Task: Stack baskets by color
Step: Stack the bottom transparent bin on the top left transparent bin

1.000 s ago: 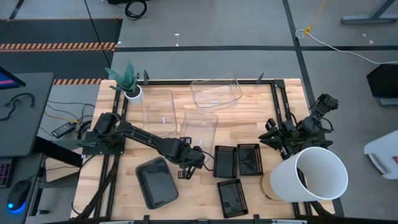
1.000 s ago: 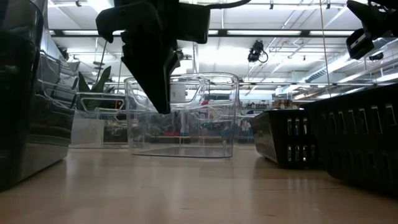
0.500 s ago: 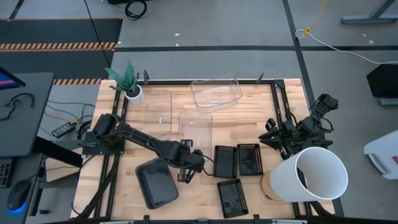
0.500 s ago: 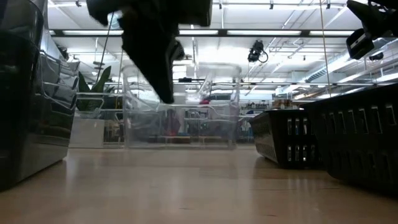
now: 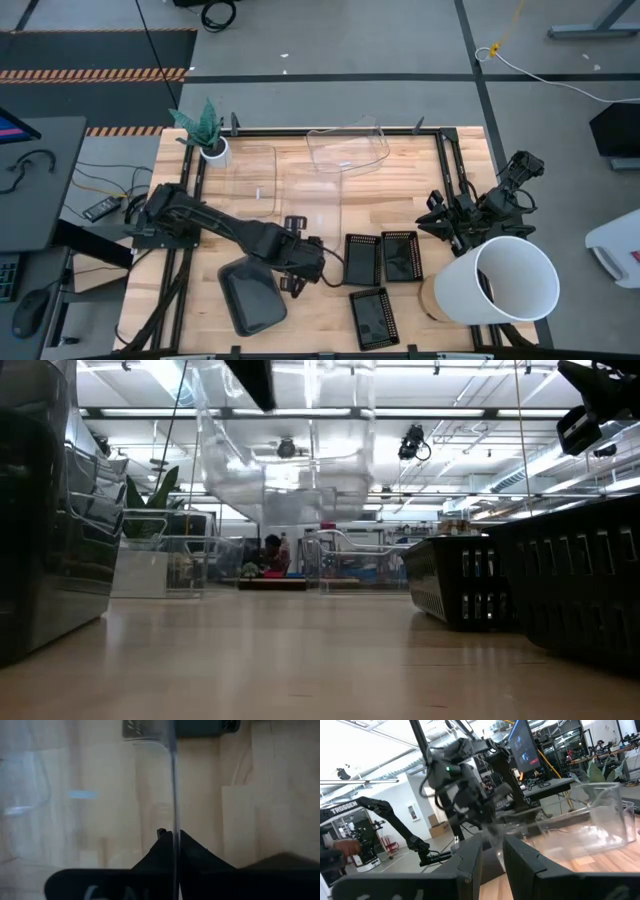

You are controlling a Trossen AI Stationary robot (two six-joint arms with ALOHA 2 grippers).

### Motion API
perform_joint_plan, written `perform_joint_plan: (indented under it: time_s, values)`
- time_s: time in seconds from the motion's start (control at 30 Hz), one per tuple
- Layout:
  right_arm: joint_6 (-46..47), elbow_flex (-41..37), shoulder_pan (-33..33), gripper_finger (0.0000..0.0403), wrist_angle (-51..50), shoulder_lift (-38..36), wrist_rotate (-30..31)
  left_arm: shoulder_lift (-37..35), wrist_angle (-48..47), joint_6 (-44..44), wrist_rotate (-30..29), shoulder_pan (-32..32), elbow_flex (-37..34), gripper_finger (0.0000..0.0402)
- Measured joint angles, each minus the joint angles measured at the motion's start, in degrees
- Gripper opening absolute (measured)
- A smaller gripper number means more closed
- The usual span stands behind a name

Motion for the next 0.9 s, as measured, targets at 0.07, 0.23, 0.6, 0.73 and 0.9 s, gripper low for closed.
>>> perform_joint_plan:
  time_s: [0.07,0.23,0.6,0.73,0.9]
  values:
    - [0.00,0.00,0.01,0.0082,0.00,0.00,0.00,-2.07,-1.92,-1.54,-0.69,-0.62,-0.50,0.0007]
    - [0.00,0.00,0.02,0.0083,0.28,0.00,0.00,-6.18,-10.49,-6.00,-5.13,-2.34,-0.61,0.0007]
    - [0.02,0.00,0.00,0.0083,0.24,0.00,0.00,-15.02,-21.25,-6.82,-12.09,-2.04,-0.59,0.0007]
    - [0.00,0.00,0.01,0.0082,0.24,0.00,0.00,-16.86,-21.86,-5.29,-12.85,-0.88,-0.61,0.0006]
    - [0.00,0.00,0.00,0.0083,0.24,0.00,0.00,-18.51,-21.81,-4.45,-12.89,1.22,-0.60,0.0006]
